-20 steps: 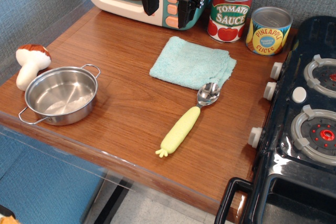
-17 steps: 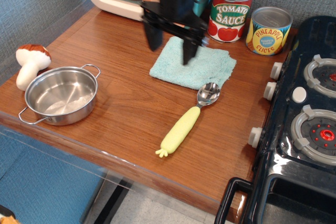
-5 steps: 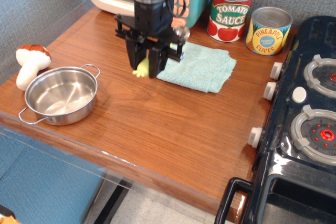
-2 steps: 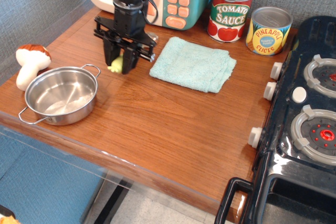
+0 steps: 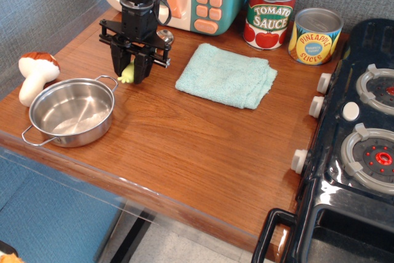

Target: PLACE THE SPOON NEAR BY TOWL

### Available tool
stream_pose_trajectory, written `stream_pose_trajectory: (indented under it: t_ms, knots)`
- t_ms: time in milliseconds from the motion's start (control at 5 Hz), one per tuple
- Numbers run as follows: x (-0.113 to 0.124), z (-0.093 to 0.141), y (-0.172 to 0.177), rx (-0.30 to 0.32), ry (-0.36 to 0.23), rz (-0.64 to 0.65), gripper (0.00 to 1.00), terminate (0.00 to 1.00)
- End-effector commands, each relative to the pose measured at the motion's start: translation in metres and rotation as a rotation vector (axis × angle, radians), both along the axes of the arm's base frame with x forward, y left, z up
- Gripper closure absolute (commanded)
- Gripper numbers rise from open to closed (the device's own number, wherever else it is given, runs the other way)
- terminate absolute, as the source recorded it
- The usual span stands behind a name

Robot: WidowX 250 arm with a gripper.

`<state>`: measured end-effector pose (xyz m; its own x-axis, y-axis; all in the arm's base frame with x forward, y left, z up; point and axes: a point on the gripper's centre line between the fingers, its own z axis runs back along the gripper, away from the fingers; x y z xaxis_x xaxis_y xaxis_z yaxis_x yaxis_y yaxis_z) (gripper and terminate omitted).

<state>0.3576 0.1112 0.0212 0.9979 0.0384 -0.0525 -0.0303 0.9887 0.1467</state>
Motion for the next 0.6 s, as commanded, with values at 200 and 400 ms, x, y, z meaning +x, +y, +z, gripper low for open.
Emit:
stream_pose_trajectory:
  t_ms: [200,400]
  knots:
    - [-0.005,0.046,0.005,-0.029,-0.136,-0.019,0.00,0.00]
    - [-0.011,0.068,0.002,-0.018,-0.198,-0.016,0.00,0.00]
